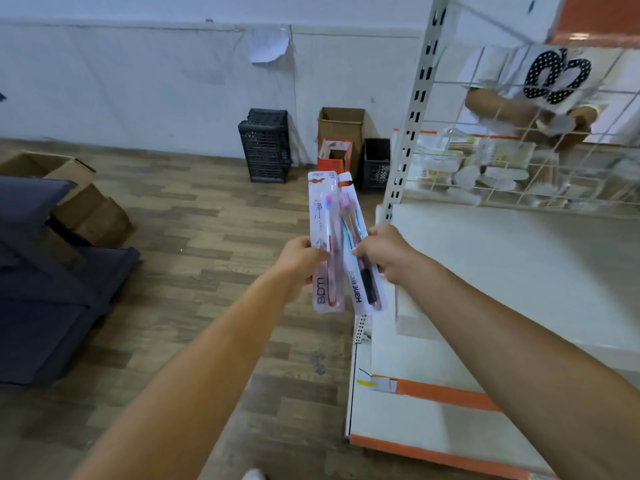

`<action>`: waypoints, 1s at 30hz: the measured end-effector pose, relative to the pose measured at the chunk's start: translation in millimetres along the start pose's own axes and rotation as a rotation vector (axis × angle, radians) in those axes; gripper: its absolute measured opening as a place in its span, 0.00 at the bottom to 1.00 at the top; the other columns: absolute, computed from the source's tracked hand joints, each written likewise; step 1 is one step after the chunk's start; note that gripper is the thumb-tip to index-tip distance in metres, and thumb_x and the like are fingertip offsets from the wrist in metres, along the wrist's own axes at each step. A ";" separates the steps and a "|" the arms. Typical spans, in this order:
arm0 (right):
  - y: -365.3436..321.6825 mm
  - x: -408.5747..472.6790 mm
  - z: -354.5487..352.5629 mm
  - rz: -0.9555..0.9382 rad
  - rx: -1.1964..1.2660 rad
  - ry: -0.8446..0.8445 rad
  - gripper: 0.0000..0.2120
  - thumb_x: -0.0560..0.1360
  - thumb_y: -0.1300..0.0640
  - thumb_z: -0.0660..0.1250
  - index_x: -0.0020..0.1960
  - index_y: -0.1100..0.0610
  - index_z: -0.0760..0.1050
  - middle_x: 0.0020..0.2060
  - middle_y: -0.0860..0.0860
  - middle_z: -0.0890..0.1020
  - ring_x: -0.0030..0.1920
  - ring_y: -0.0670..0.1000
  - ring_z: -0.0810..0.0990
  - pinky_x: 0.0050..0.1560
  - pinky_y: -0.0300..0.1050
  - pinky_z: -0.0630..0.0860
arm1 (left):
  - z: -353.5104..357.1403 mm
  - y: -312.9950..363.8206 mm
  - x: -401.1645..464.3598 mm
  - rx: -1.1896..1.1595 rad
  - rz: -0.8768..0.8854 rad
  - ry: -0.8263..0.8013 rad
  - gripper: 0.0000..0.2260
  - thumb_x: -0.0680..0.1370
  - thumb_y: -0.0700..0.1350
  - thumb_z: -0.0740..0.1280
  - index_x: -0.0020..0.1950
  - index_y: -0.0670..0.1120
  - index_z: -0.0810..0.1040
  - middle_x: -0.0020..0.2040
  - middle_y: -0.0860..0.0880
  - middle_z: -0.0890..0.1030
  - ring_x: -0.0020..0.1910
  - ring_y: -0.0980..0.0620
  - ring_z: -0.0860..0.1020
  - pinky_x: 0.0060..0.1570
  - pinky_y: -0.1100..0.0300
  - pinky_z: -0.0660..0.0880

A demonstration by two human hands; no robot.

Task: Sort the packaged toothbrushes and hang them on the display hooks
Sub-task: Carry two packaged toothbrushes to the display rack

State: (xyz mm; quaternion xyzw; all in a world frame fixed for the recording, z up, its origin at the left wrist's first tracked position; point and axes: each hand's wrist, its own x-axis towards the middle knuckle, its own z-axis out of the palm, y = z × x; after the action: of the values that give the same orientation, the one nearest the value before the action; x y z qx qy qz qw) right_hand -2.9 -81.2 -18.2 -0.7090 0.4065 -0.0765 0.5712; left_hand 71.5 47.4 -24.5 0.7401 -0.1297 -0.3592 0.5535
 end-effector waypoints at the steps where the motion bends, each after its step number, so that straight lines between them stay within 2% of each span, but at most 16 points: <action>1: -7.5 2.3 11.0 -0.008 0.019 -0.002 0.06 0.72 0.72 0.63 0.44 0.64 0.74 0.35 0.59 0.76 0.35 0.56 0.76 0.37 0.45 0.75 | -12.6 1.8 5.6 -0.010 0.010 0.012 0.08 0.78 0.33 0.61 0.46 0.45 0.75 0.46 0.44 0.82 0.46 0.45 0.80 0.46 0.51 0.78; 5: -36.1 16.6 59.4 -0.029 0.109 0.028 0.07 0.73 0.72 0.62 0.46 0.62 0.72 0.40 0.59 0.78 0.37 0.56 0.77 0.38 0.47 0.77 | -65.8 7.7 29.5 -0.025 0.061 0.061 0.08 0.79 0.36 0.61 0.47 0.49 0.73 0.49 0.44 0.81 0.47 0.46 0.80 0.47 0.50 0.77; 8: -60.5 31.8 96.2 -0.016 0.195 0.061 0.08 0.74 0.71 0.62 0.49 0.60 0.72 0.44 0.57 0.79 0.39 0.54 0.80 0.48 0.56 0.81 | -108.7 16.3 50.0 -0.044 0.085 0.097 0.08 0.79 0.36 0.59 0.51 0.48 0.73 0.52 0.44 0.80 0.49 0.46 0.80 0.51 0.48 0.78; 11: -87.5 44.9 127.2 -0.040 0.216 0.096 0.10 0.75 0.71 0.61 0.55 0.62 0.73 0.49 0.60 0.80 0.44 0.56 0.81 0.53 0.59 0.79 | -150.6 27.1 69.8 -0.074 0.121 0.108 0.07 0.80 0.37 0.60 0.58 0.44 0.72 0.52 0.45 0.80 0.48 0.48 0.79 0.44 0.54 0.77; 14: -110.1 58.4 152.4 -0.072 0.234 0.125 0.11 0.75 0.70 0.61 0.55 0.63 0.73 0.50 0.59 0.80 0.53 0.59 0.80 0.56 0.58 0.78 | -186.1 35.0 90.3 -0.072 0.167 0.139 0.09 0.80 0.39 0.63 0.59 0.42 0.72 0.52 0.45 0.80 0.47 0.49 0.79 0.41 0.56 0.76; 16: -122.1 71.4 166.9 -0.091 0.255 0.141 0.11 0.75 0.70 0.62 0.56 0.63 0.74 0.50 0.58 0.80 0.50 0.57 0.81 0.53 0.55 0.79 | -203.9 37.8 105.9 -0.082 0.186 0.151 0.10 0.79 0.41 0.64 0.60 0.42 0.72 0.52 0.46 0.80 0.47 0.50 0.79 0.43 0.56 0.77; 20: -143.7 107.5 192.0 -0.129 0.335 0.158 0.09 0.75 0.69 0.64 0.54 0.61 0.75 0.46 0.55 0.81 0.45 0.52 0.81 0.40 0.43 0.78 | -227.8 46.3 139.3 -0.079 0.243 0.179 0.09 0.79 0.41 0.66 0.59 0.44 0.72 0.51 0.48 0.80 0.46 0.53 0.79 0.42 0.58 0.76; 25: -166.7 172.9 212.4 -0.143 0.325 0.142 0.08 0.76 0.66 0.64 0.54 0.60 0.75 0.46 0.52 0.81 0.45 0.49 0.81 0.38 0.41 0.77 | -247.6 65.8 203.9 -0.084 0.244 0.175 0.10 0.79 0.41 0.66 0.60 0.46 0.73 0.52 0.49 0.81 0.48 0.52 0.80 0.44 0.57 0.77; 30: -199.8 265.5 216.9 -0.152 0.358 0.168 0.07 0.76 0.65 0.64 0.54 0.60 0.75 0.46 0.52 0.81 0.47 0.50 0.81 0.37 0.39 0.76 | -259.5 103.2 294.8 -0.059 0.242 0.182 0.07 0.79 0.41 0.66 0.56 0.48 0.73 0.53 0.49 0.81 0.51 0.50 0.80 0.54 0.49 0.78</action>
State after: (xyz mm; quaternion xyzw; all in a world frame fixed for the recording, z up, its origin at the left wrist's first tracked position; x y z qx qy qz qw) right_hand 393.7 -91.8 -11.3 -0.6161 0.3778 -0.2491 0.6447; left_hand 476.8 25.5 -11.2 0.7319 -0.1569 -0.2250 0.6237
